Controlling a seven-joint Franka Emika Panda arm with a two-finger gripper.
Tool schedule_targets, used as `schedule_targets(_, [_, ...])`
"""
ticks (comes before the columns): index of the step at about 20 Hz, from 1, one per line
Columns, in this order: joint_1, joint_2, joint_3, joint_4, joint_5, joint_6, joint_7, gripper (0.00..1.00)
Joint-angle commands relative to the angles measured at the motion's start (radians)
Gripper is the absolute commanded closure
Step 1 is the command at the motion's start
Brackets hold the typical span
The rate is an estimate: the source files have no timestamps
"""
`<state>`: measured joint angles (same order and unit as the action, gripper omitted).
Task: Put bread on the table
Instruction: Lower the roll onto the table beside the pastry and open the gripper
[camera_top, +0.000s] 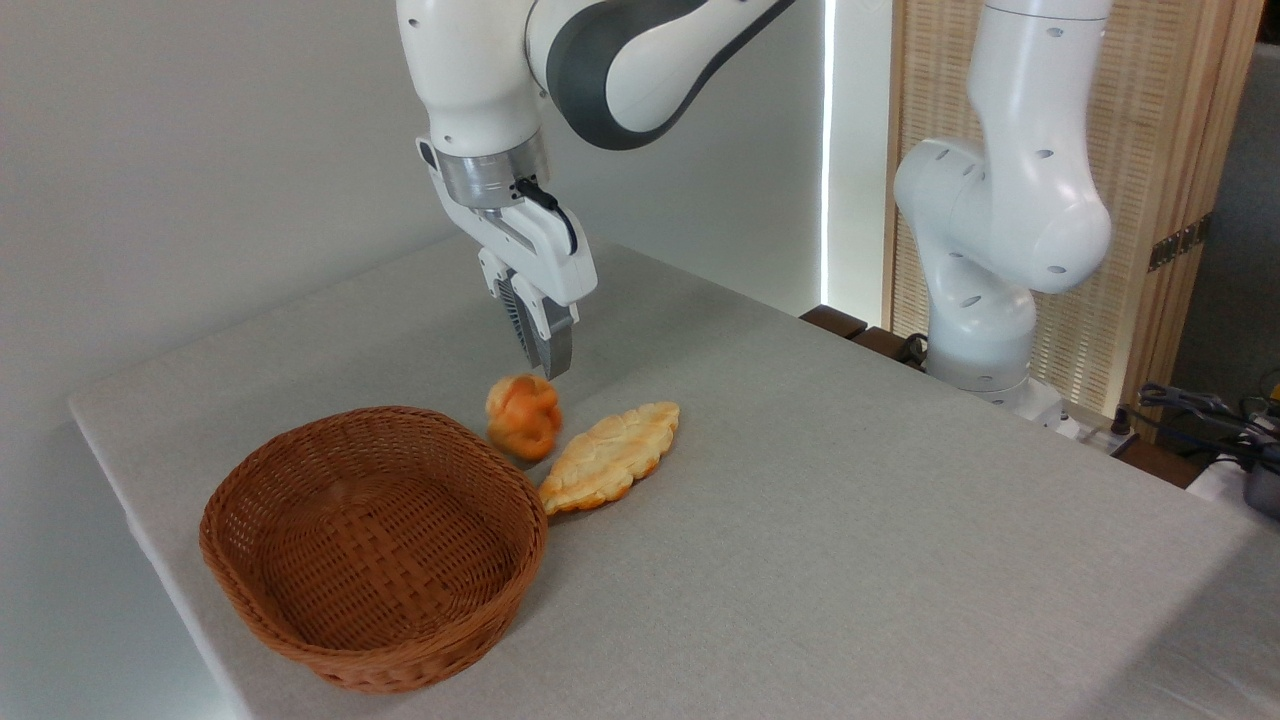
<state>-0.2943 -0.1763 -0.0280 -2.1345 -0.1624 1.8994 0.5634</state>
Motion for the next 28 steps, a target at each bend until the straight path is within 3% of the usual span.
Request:
schedule_targets(1, [-0.009, -0.011, 0.008, -0.005, -0.003, -0.014, 0.024, 0.02])
schedule_targets(7, [-0.008, -0.012, 0.011, 0.004, 0.0, 0.004, 0.026, 0.0])
schedule_targets(10, [-0.008, -0.011, 0.013, 0.016, 0.079, 0.033, 0.021, 0.0])
schedule_targets(14, [-0.006, -0.011, 0.025, 0.027, 0.087, 0.058, 0.021, 0.0])
schedule_targets(16, [0.0, -0.009, 0.025, 0.031, 0.151, 0.067, 0.018, 0.0])
schedule_targets(18, [0.001, -0.009, 0.026, 0.033, 0.173, 0.067, 0.015, 0.0])
schedule_targets(25, [0.004, -0.002, 0.092, 0.071, 0.155, 0.07, 0.01, 0.0])
schedule_targets(28, [0.004, 0.0, 0.138, 0.084, 0.109, 0.07, 0.016, 0.0])
